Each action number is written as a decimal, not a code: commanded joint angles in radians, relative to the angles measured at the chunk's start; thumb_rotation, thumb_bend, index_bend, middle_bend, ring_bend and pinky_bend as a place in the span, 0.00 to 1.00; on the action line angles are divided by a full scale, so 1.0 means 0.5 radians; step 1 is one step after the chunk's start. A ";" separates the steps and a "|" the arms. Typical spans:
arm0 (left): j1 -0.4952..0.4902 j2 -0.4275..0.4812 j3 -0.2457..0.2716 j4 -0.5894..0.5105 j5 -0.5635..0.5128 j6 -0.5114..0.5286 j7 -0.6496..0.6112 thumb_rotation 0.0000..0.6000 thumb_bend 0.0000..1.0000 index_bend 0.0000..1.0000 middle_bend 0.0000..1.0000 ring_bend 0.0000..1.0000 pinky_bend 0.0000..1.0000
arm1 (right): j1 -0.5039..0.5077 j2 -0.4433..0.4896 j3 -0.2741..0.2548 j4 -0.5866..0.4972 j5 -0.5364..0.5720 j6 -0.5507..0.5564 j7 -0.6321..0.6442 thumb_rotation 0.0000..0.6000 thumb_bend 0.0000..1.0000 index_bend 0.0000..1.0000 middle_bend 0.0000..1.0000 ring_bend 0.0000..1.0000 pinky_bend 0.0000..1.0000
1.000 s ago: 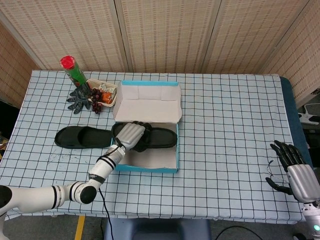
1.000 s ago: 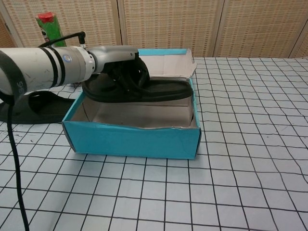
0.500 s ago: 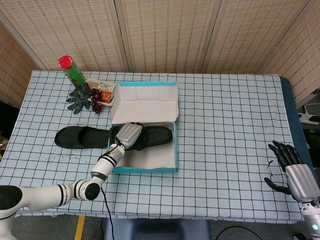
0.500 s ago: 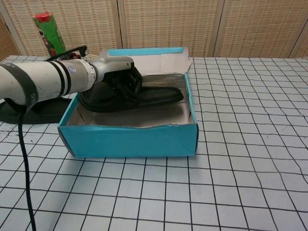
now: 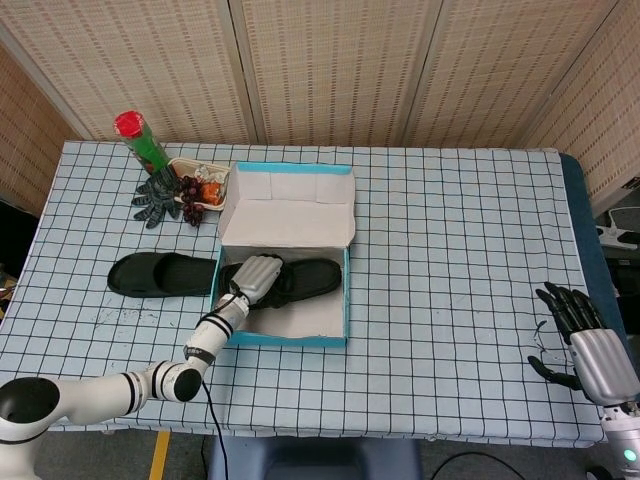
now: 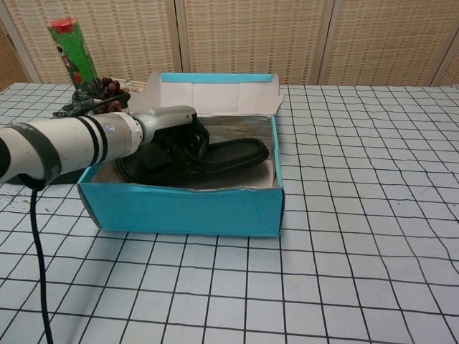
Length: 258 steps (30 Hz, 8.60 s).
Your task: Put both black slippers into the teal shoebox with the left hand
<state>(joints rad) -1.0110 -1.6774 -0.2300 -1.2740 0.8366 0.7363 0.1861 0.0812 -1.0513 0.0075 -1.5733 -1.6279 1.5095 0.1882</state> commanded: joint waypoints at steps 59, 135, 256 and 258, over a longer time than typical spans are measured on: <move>0.640 1.139 0.187 -0.623 0.287 0.174 -0.312 1.00 0.36 0.00 0.00 0.00 0.02 | -0.082 0.160 -0.025 -0.334 -0.251 0.264 -0.220 1.00 0.11 0.00 0.00 0.00 0.00; 0.755 0.601 -0.022 0.339 0.347 0.225 -0.391 1.00 0.42 0.54 0.63 0.55 0.36 | -0.065 0.092 -0.051 -0.417 -0.227 0.115 -0.355 1.00 0.11 0.00 0.00 0.00 0.00; -0.141 0.881 0.394 -0.724 -0.346 -0.359 -0.436 1.00 0.41 0.02 0.16 0.19 0.47 | -0.030 0.020 -0.079 -0.172 -0.137 0.046 -0.078 1.00 0.11 0.00 0.00 0.00 0.00; -0.094 0.893 0.353 -0.739 -0.272 -0.343 -0.486 1.00 0.41 0.00 0.07 0.09 0.37 | -0.031 0.020 -0.081 -0.172 -0.138 0.046 -0.078 1.00 0.11 0.00 0.00 0.00 0.00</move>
<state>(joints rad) -1.0833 -1.2382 -0.0299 -1.6331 0.6678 0.5520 -0.0305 0.0660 -1.0413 -0.0331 -1.6593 -1.6971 1.5325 0.1494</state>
